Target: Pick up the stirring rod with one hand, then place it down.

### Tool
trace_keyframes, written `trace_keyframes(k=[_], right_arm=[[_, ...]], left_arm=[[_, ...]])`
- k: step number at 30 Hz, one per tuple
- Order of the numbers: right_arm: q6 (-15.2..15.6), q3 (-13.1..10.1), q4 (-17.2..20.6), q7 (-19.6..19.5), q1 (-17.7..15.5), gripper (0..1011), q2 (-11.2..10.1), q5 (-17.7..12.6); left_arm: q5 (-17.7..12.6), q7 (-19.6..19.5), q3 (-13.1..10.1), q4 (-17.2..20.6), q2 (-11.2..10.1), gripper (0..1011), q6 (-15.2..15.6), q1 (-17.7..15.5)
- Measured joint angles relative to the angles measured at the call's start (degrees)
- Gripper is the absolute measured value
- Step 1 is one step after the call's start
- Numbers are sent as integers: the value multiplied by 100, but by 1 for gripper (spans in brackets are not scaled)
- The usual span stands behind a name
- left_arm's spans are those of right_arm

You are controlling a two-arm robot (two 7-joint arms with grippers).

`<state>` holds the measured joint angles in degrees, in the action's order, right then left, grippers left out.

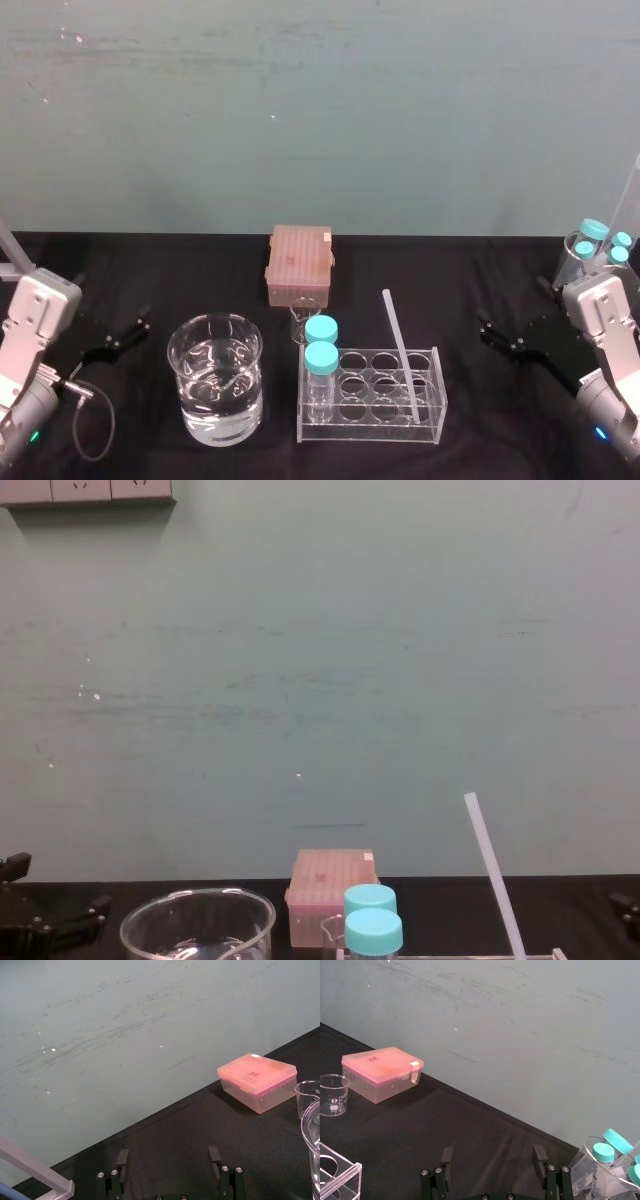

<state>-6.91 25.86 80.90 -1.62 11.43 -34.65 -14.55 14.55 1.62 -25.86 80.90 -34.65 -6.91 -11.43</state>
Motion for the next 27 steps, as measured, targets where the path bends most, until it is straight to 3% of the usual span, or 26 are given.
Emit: trace_keyframes(k=[21, 27], right_arm=[[-1, -11, -1, 10, -1, 1003, 4, -6], [-5, -312, 123, 476, 26, 1003, 51, -534]], left_arm=[[0, 0, 0, 0, 0, 1005, 0, 0], [0, 0, 0, 0, 0, 1005, 0, 1]])
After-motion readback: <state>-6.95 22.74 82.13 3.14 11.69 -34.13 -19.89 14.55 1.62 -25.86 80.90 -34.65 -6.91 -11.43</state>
